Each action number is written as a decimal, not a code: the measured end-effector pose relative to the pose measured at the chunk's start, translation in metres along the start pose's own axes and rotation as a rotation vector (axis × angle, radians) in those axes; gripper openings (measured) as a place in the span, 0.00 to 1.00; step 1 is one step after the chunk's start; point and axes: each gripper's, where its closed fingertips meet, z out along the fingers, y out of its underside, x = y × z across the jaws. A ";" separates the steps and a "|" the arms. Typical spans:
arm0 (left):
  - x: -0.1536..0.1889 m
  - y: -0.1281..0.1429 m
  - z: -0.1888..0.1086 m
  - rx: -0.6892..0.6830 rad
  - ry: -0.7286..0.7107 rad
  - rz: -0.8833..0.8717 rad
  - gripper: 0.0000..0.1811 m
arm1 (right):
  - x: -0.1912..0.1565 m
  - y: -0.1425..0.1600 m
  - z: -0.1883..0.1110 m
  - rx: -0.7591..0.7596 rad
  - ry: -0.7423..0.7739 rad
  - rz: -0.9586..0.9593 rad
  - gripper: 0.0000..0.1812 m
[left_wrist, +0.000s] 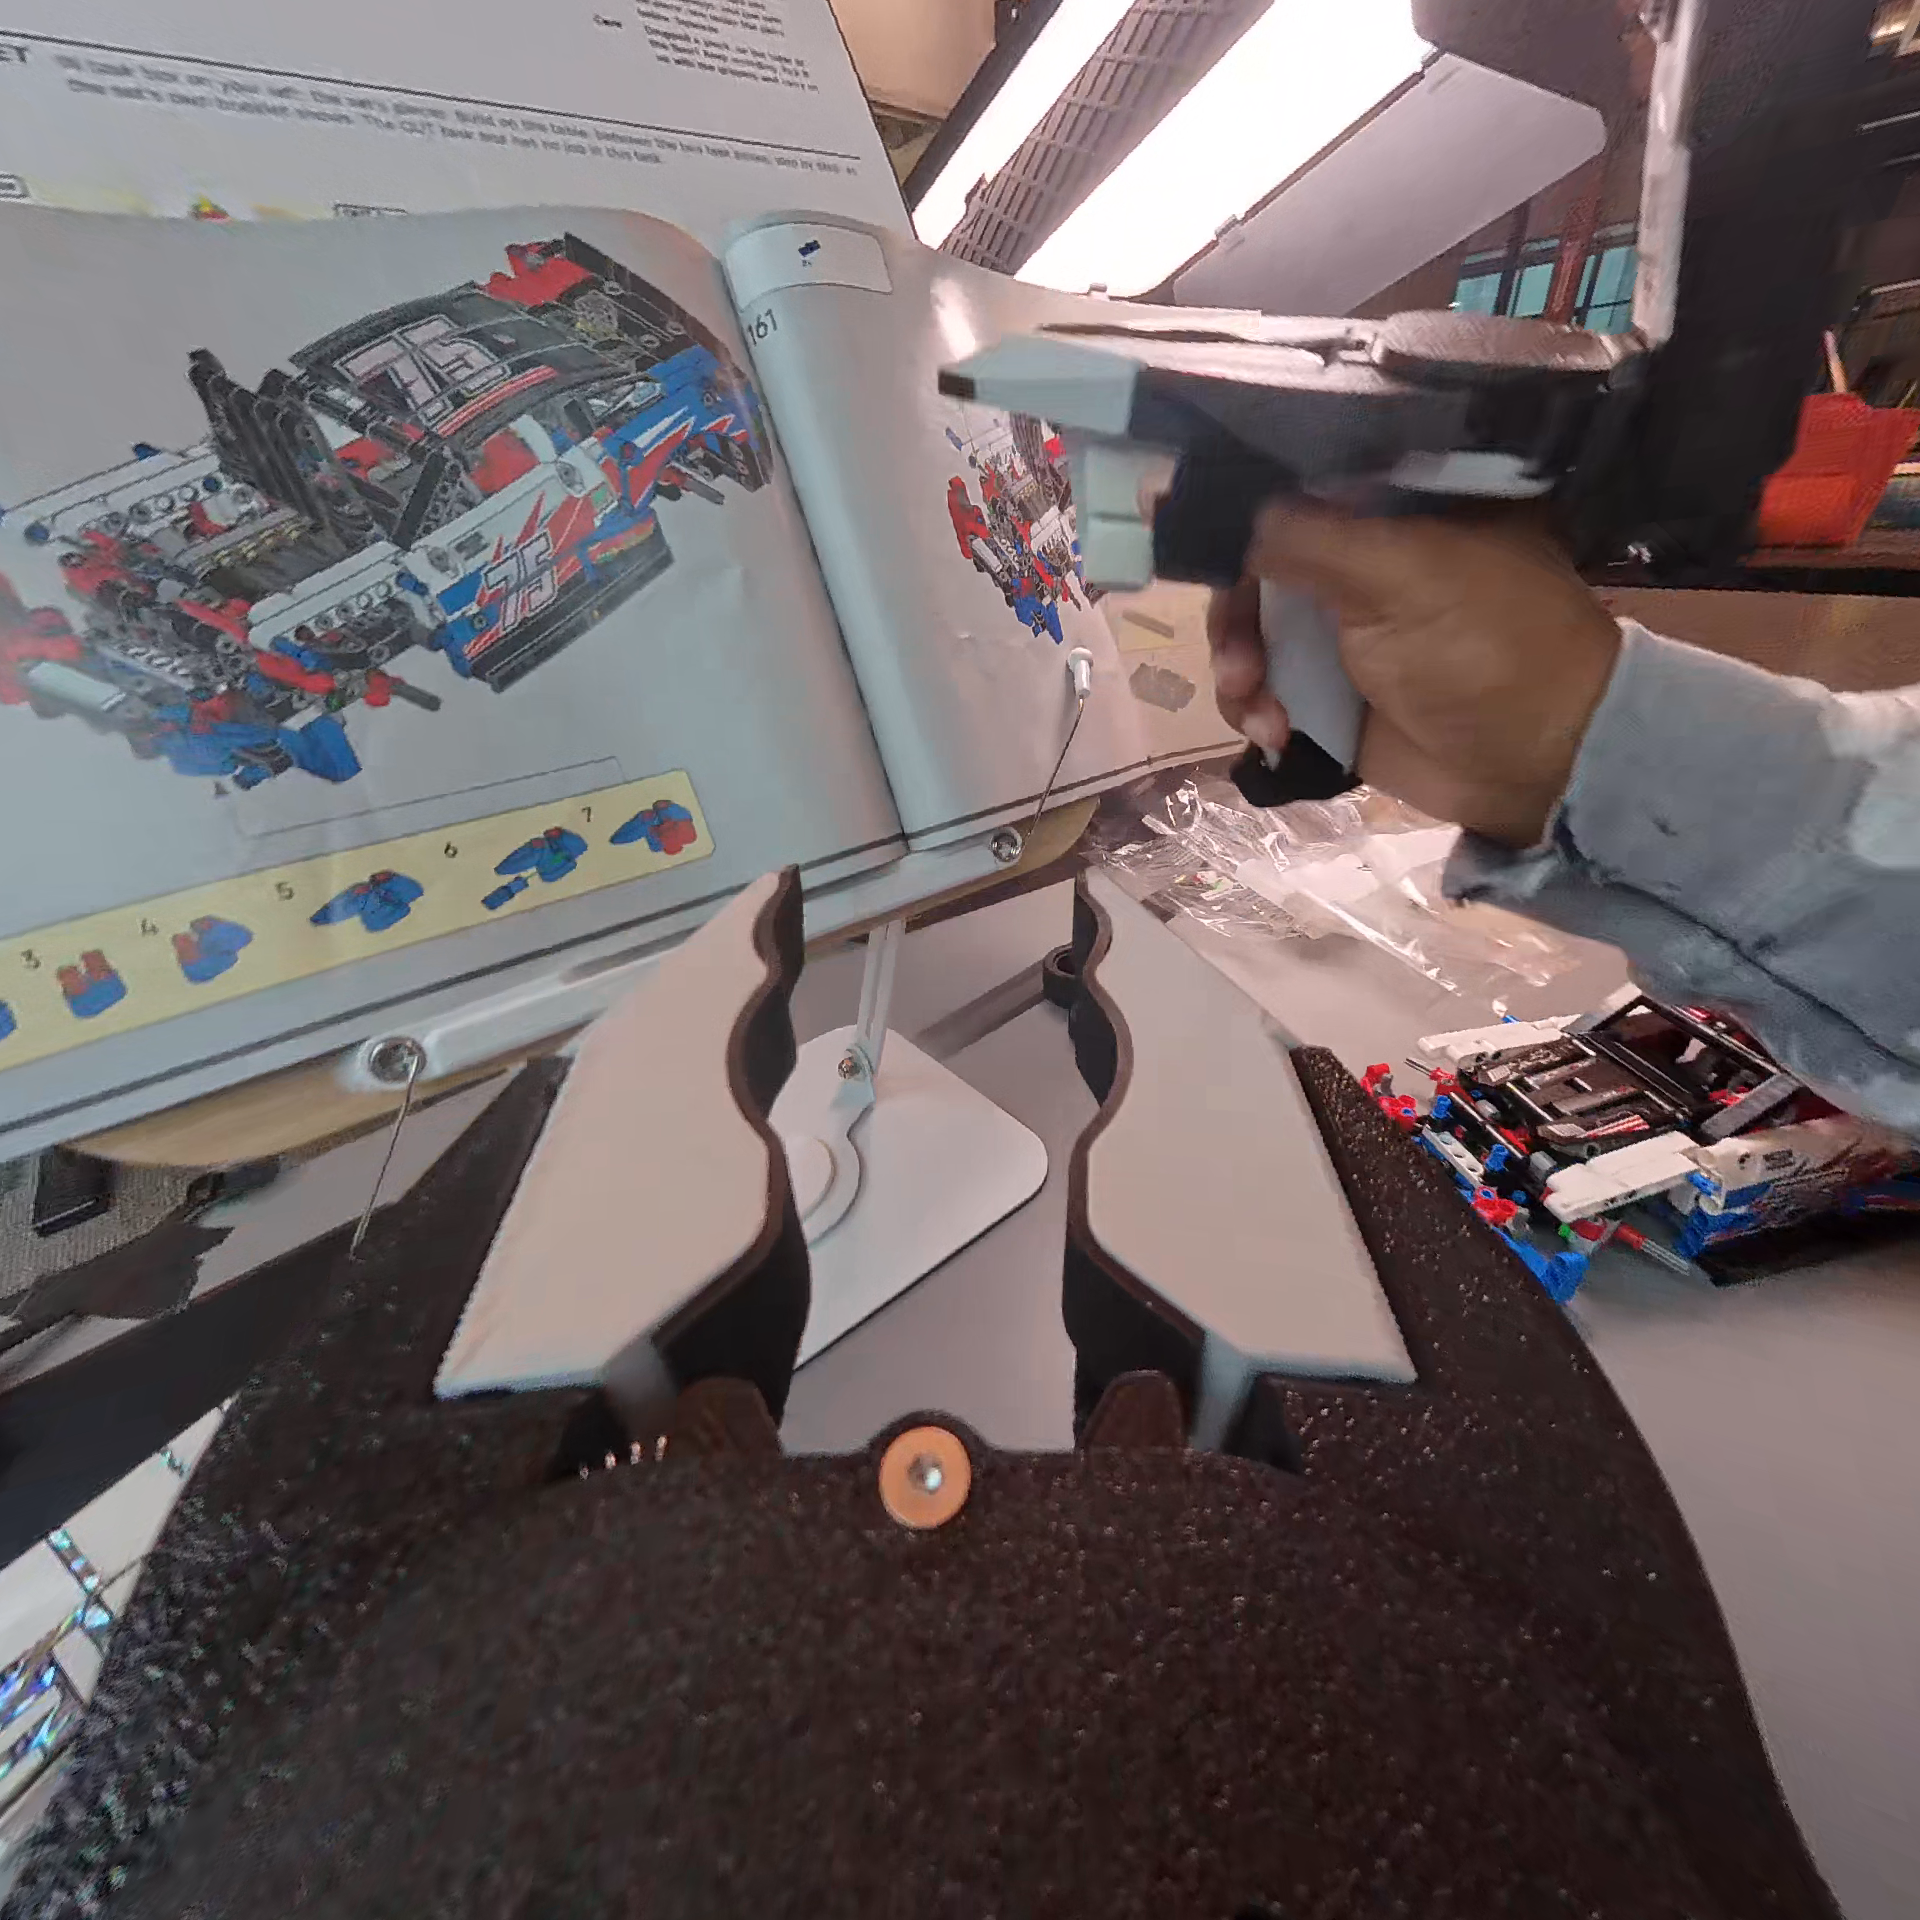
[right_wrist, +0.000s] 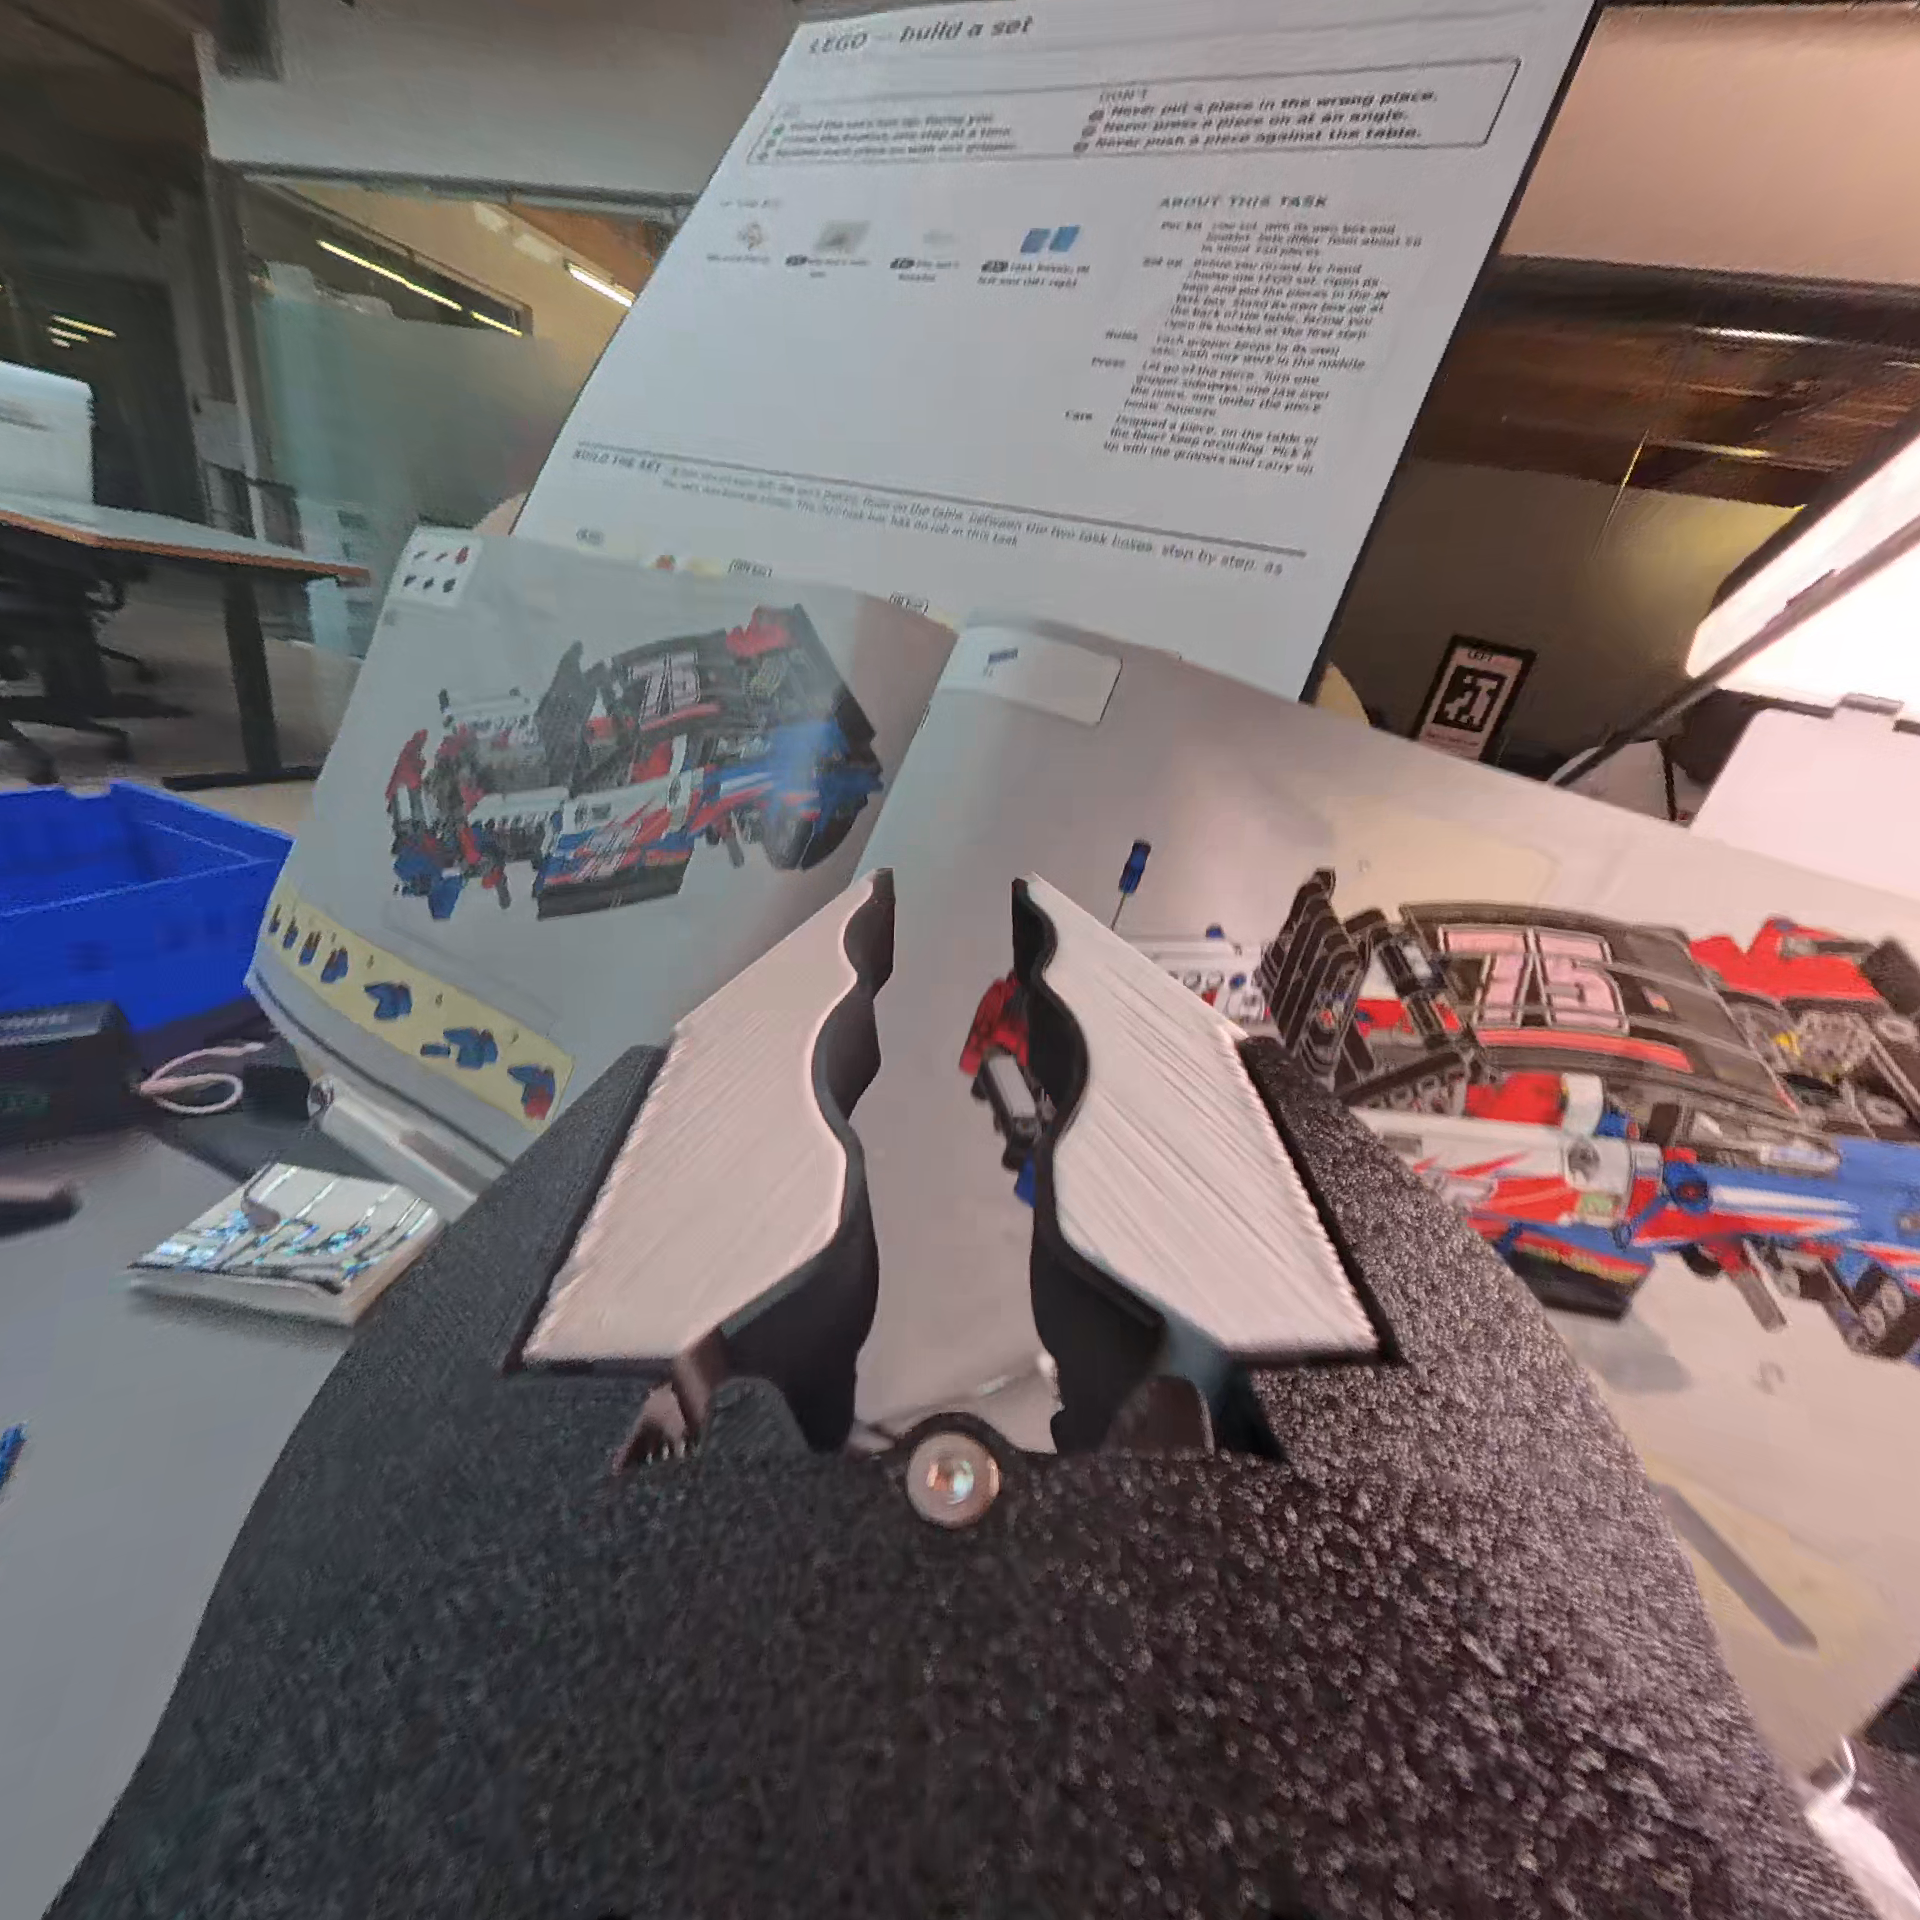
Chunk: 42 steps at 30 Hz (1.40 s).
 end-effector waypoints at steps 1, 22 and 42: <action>0.000 0.004 -0.007 -0.004 -0.008 -0.006 0.28 | 0.003 -0.006 0.010 0.003 0.008 0.007 0.12; -0.004 0.022 -0.059 -0.023 -0.014 -0.012 0.28 | 0.053 0.018 0.015 -0.045 0.120 0.149 0.01; 0.011 0.076 -0.138 -0.171 0.015 0.016 0.28 | 0.010 0.150 -0.168 -0.815 -0.463 -0.177 0.49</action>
